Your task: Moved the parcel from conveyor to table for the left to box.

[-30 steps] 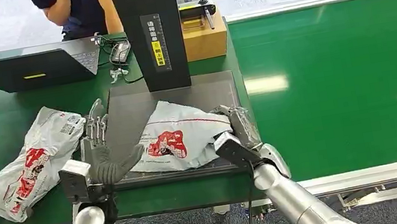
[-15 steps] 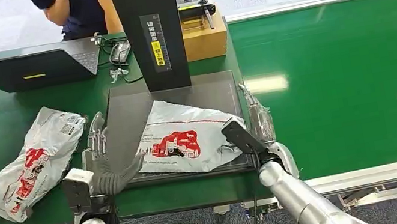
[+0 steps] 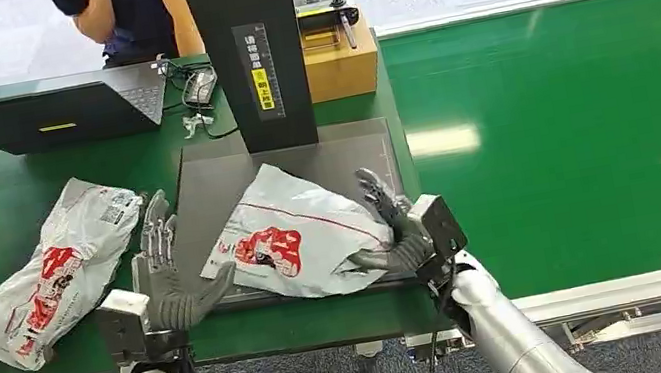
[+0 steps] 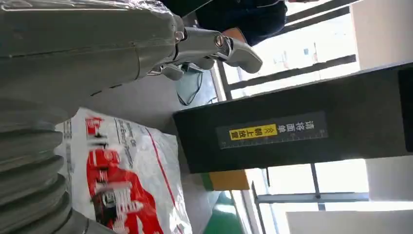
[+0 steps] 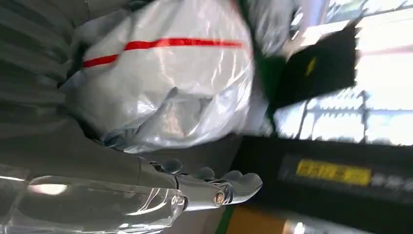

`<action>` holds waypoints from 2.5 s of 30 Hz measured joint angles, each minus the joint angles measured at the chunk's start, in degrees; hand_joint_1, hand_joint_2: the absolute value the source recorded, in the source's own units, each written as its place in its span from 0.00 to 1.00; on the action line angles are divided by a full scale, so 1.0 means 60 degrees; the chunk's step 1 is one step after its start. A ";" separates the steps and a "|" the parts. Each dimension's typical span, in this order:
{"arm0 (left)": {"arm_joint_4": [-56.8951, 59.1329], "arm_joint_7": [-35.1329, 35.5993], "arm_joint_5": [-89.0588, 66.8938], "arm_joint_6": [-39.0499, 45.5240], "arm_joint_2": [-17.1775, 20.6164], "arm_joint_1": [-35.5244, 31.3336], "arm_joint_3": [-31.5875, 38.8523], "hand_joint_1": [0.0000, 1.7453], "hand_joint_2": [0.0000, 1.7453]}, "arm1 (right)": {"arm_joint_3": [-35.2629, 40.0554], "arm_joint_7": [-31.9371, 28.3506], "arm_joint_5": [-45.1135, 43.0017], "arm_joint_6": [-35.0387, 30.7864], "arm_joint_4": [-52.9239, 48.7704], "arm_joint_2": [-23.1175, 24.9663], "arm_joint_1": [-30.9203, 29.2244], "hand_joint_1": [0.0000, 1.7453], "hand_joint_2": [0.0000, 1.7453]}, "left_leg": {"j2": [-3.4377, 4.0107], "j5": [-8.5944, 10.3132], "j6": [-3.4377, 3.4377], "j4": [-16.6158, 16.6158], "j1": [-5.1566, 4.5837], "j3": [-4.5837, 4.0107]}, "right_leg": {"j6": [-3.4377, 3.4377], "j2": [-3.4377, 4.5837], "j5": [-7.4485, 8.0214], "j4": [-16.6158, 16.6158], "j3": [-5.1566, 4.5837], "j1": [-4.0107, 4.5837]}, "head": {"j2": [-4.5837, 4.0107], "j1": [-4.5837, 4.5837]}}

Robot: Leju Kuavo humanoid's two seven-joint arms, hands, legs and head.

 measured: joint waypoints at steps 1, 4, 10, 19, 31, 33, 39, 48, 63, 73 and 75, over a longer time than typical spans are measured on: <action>0.0007 -0.0007 0.0004 -0.0018 0.0004 -0.0022 0.0000 0.00 1.00 | -0.0004 -0.0062 -0.0149 0.0353 -0.0120 -0.0029 0.0067 0.00 1.00 | 0.0001 0.0000 0.0000 0.0000 0.0000 0.0000 | 0.0000 0.0001 0.0000 0.0000 0.0000 0.0000 | 0.0000 0.0000; 0.0007 0.0003 -0.0054 -0.0040 0.0004 -0.0014 0.0040 0.00 1.00 | -0.0112 -0.0116 -0.0327 0.0817 -0.0537 -0.0080 0.0245 0.00 1.00 | 0.0000 0.0000 0.0000 0.0000 0.0000 0.0000 | 0.0000 0.0000 0.0000 0.0000 0.0001 0.0000 | 0.0000 -0.0003; -0.0124 0.0160 -0.0324 -0.0120 0.0000 0.0063 0.0237 0.00 1.00 | -0.0350 0.0004 -0.0182 0.0672 -0.1438 -0.0098 0.0526 0.00 1.00 | 0.0000 0.0000 0.0000 0.0000 0.0000 0.0002 | 0.0000 0.0000 0.0000 0.0000 0.0002 0.0000 | 0.0000 0.0000; -0.0128 0.0233 -0.0598 -0.0452 -0.0015 0.0109 0.0474 0.00 1.00 | -0.0864 0.0055 0.0343 -0.0017 -0.2605 -0.0098 0.1132 0.00 1.00 | -0.0002 0.0000 0.0001 0.0000 0.0000 0.0000 | 0.0001 -0.0002 -0.0001 0.0000 0.0001 0.0000 | 0.0000 0.0000; -0.0120 0.0313 -0.1264 -0.0634 -0.0182 0.0038 0.0565 0.00 1.00 | -0.1413 0.0197 0.3549 -0.6538 -0.5082 0.0314 0.2395 0.00 1.00 | 0.0000 -0.0003 0.0001 0.0000 0.0000 0.0002 | 0.0000 0.0000 -0.0001 0.0000 0.0001 0.0000 | 0.0000 0.0000; -0.0120 0.0357 -0.1348 -0.0645 -0.0197 -0.0006 0.0565 0.00 1.00 | -0.1413 0.0292 0.3534 -0.6742 -0.5381 0.0357 0.2580 0.00 1.00 | -0.0002 -0.0002 0.0001 -0.0001 0.0000 0.0001 | 0.0000 -0.0002 -0.0002 0.0000 0.0001 0.0000 | 0.0000 0.0000; -0.0080 0.0339 -0.1617 -0.0801 -0.0222 -0.0122 0.0568 0.00 1.00 | -0.1421 0.0277 0.2803 -0.6618 -0.5828 0.0364 0.3018 0.00 1.00 | -0.0001 -0.0002 0.0001 -0.0001 0.0000 0.0004 | 0.0000 -0.0001 -0.0002 0.0000 0.0002 0.0000 | 0.0000 0.0004; 0.0164 0.0190 -0.2360 -0.1362 -0.0175 -0.0374 0.0357 0.00 1.00 | -0.1596 0.0161 0.2544 -0.6191 -0.6032 0.0361 0.3576 0.00 1.00 | -0.0001 -0.0003 0.0002 -0.0001 -0.0001 0.0002 | 0.0000 -0.0001 -0.0002 0.0000 0.0001 -0.0001 | 0.0000 0.0004; 0.0933 0.1038 -0.6197 -0.1315 0.0332 -0.1531 -0.1028 0.00 1.00 | -0.1661 0.0102 0.2511 -0.5994 -0.6407 0.0361 0.4063 0.00 1.00 | -0.0001 -0.0002 0.0001 0.0000 0.0000 0.0006 | 0.0000 0.0000 -0.0001 0.0000 0.0004 -0.0001 | 0.0000 0.0004; 0.2627 0.1297 -0.7745 -0.1155 0.0404 -0.3016 -0.2135 0.00 1.00 | -0.1774 0.0102 0.2503 -0.6071 -0.6568 0.0361 0.4198 0.00 1.00 | -0.0001 0.0000 -0.0001 0.0000 -0.0001 0.0010 | -0.0001 -0.0001 0.0002 0.0000 0.0007 -0.0002 | 0.0000 0.0000; 0.2984 0.1297 -0.7829 -0.1133 0.0401 -0.3264 -0.2310 0.00 1.00 | -0.1792 0.0102 0.2504 -0.6085 -0.6637 0.0361 0.4241 0.00 1.00 | 0.0000 0.0000 -0.0001 0.0001 -0.0001 0.0010 | -0.0002 -0.0001 0.0002 0.0000 0.0006 -0.0002 | 0.0000 0.0004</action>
